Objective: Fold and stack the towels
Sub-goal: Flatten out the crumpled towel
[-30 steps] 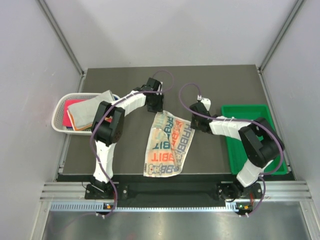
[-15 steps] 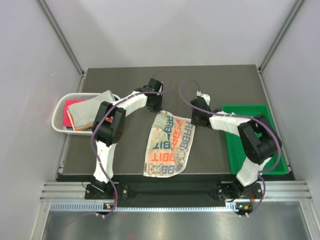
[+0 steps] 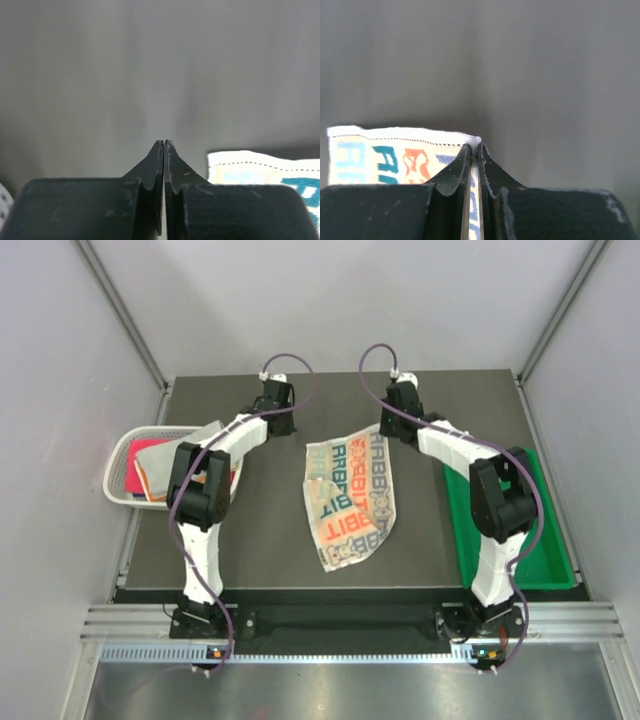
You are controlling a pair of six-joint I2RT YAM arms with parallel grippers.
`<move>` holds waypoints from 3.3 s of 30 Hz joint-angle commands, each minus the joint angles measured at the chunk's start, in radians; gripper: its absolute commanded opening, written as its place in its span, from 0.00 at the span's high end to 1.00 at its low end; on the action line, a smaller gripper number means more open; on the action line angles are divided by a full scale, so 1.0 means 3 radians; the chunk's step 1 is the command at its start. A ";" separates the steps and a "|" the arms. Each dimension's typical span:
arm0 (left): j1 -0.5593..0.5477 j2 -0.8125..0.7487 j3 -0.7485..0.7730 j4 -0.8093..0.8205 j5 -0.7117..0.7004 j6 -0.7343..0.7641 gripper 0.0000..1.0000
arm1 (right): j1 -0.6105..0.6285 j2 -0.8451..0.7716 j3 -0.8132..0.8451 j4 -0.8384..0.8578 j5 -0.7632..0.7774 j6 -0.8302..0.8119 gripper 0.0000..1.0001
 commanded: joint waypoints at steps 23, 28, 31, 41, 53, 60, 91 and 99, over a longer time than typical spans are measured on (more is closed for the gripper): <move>-0.0219 0.0895 0.0742 0.0604 0.0321 -0.0510 0.41 | -0.0278 0.0585 0.0645 0.0089 -0.0359 -0.0353 1.00; -0.0331 0.1002 0.0880 0.0364 -0.0046 -0.0444 0.43 | -0.0273 0.0549 0.0451 0.0171 -0.0435 -0.0277 1.00; -0.0403 0.1043 0.0921 0.0149 -0.0297 -0.0418 0.46 | -0.0268 0.0534 0.0344 0.0233 -0.0456 -0.0226 1.00; -0.0536 0.1232 0.1059 -0.0189 -0.0476 -0.0372 0.65 | -0.0268 0.0427 0.0185 0.0325 -0.0604 -0.0062 1.00; -0.0546 0.1029 0.1039 -0.0307 -0.0630 -0.0306 1.00 | -0.0268 0.0222 0.0052 0.0325 -0.0753 -0.0001 1.00; -0.0561 0.0135 0.0584 -0.0118 -0.0758 -0.0127 1.00 | -0.0273 -0.0293 -0.0137 0.0304 -0.0702 -0.0093 1.00; -0.1901 -0.3789 -0.0910 -0.0864 -0.0886 -0.0091 1.00 | 0.1025 -0.3700 -0.0884 -0.0636 0.0142 -0.0358 1.00; -0.1901 -0.3691 -0.0680 -0.0603 -0.1331 0.0144 1.00 | 0.1025 -0.3490 -0.0434 -0.0616 0.0275 -0.0481 1.00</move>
